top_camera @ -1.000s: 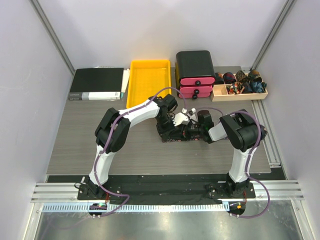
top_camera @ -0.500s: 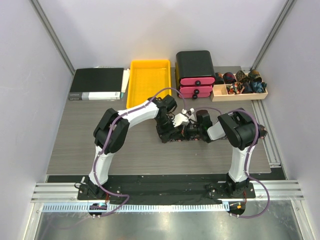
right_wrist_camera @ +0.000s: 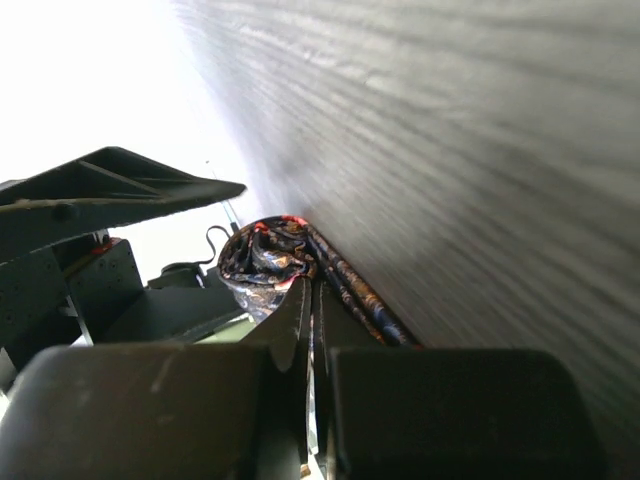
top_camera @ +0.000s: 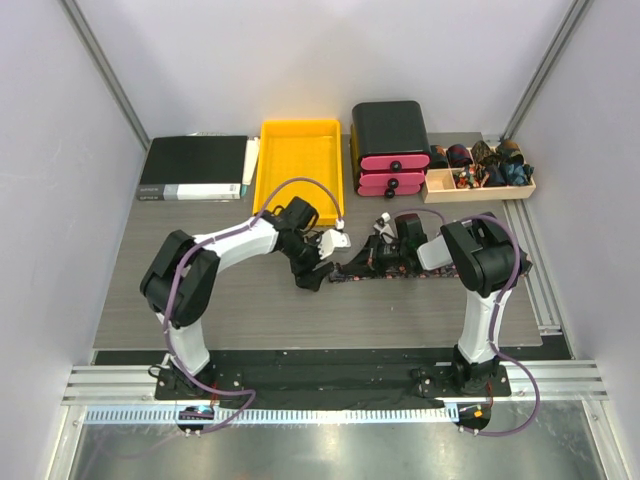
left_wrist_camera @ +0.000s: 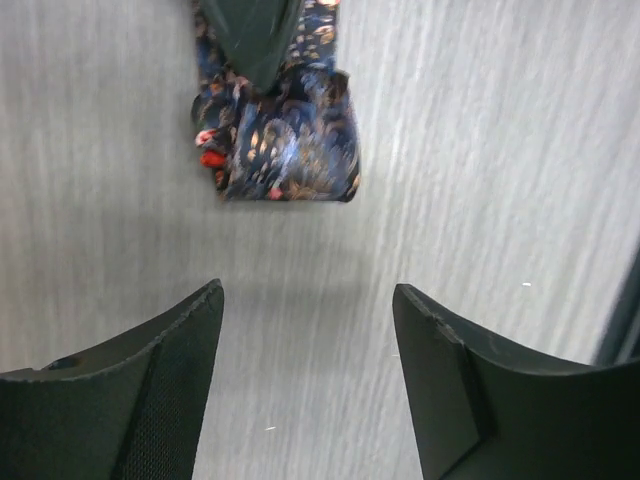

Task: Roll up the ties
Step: Roll the tie at the center of the board.

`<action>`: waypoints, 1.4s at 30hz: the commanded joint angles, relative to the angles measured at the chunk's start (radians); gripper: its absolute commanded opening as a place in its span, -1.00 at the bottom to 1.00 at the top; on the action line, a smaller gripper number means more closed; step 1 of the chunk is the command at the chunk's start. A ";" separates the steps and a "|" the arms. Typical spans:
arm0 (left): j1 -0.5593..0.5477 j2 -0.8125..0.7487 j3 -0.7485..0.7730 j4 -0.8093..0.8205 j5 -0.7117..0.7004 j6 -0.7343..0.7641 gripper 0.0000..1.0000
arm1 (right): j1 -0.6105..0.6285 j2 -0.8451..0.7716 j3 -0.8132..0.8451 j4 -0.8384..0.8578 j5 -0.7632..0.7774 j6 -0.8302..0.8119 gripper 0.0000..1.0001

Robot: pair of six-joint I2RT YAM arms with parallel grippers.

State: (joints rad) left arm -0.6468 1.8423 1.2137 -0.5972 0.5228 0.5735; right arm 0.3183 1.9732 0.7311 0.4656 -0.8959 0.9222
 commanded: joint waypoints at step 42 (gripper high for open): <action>-0.120 0.153 0.155 -0.112 -0.061 0.299 -0.26 | -0.013 -0.053 0.036 -0.134 0.040 -0.063 -0.98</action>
State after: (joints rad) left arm -0.7738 1.9945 1.3758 -0.5770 0.4377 0.8539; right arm 0.3115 1.9568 0.7525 0.3893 -0.9047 0.9112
